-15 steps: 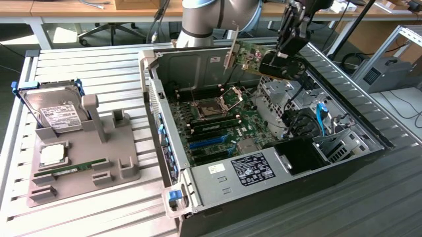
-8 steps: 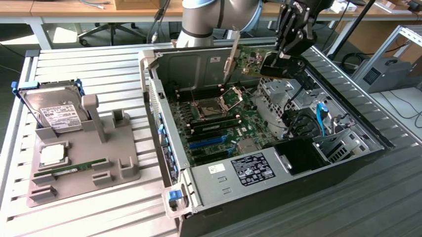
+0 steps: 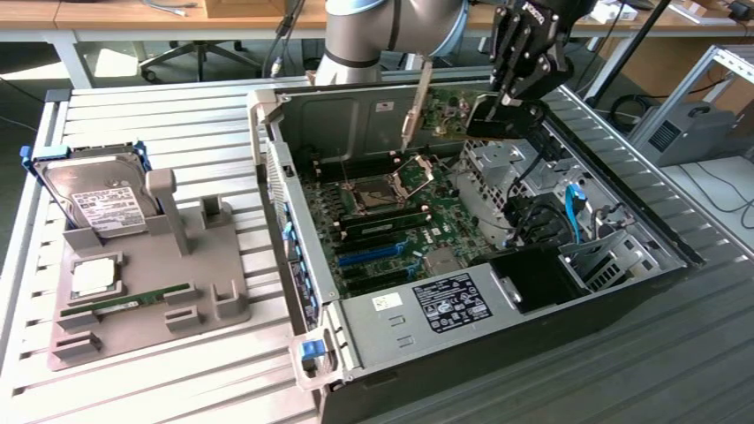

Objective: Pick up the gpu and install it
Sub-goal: 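Insert the gpu into the slot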

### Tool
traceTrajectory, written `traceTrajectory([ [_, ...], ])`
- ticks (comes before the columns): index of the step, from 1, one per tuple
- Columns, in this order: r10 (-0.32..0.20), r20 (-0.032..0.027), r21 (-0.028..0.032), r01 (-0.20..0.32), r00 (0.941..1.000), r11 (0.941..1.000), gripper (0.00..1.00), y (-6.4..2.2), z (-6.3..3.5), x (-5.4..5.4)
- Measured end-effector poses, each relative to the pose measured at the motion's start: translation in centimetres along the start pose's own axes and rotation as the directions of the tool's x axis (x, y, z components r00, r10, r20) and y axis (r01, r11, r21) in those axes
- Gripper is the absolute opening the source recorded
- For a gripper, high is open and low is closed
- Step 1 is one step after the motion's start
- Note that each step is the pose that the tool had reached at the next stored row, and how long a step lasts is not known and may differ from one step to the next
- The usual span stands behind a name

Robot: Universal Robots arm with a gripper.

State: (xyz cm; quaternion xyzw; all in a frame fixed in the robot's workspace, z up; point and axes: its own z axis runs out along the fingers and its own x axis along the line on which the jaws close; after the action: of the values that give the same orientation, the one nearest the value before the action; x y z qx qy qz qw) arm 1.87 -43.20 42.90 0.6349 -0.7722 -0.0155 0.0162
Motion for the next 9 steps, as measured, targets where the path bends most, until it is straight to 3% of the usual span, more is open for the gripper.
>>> traceTrajectory([
  [4,-0.079,-0.0040,0.0003,0.079,0.9969,0.9969,0.27,0.00,0.00,0.00],
  [9,-0.083,-0.0043,0.0003,0.083,0.9965,0.9965,0.27,0.01,0.00,0.00],
])
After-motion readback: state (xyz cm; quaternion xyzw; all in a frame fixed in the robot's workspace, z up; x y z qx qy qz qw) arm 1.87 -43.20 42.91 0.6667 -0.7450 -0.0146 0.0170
